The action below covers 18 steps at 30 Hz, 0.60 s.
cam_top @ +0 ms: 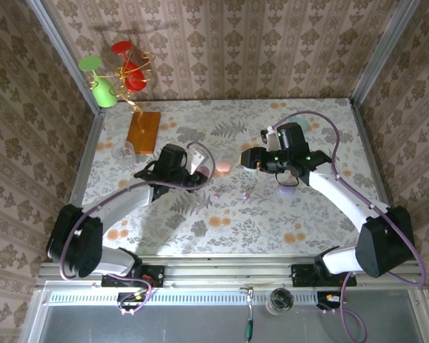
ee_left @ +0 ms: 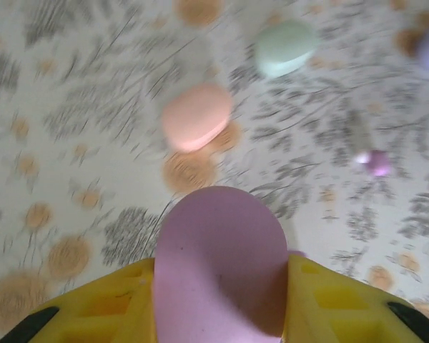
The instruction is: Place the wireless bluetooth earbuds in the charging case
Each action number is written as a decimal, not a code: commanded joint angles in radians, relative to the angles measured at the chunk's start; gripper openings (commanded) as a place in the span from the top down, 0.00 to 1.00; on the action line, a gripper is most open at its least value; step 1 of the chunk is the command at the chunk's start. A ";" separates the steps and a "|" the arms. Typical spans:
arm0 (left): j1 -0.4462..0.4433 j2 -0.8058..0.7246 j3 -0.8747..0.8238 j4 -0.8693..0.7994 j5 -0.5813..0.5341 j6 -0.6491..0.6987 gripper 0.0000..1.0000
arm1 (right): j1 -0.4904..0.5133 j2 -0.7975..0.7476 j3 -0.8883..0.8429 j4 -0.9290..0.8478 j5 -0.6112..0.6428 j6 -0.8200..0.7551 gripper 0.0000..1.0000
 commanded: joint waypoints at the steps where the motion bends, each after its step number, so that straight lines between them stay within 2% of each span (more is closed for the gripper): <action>1: -0.019 -0.044 -0.032 0.086 0.141 0.219 0.69 | -0.006 -0.022 -0.025 0.016 -0.144 0.028 0.37; 7: -0.088 -0.065 -0.043 0.112 0.193 0.313 0.69 | 0.007 0.016 -0.030 0.072 -0.233 0.059 0.33; 11: -0.110 -0.064 -0.039 0.165 0.186 0.295 0.69 | 0.036 0.044 -0.018 0.071 -0.236 0.044 0.33; 18: -0.122 -0.061 -0.025 0.208 0.268 0.276 0.70 | 0.075 0.096 0.000 0.055 -0.242 0.027 0.35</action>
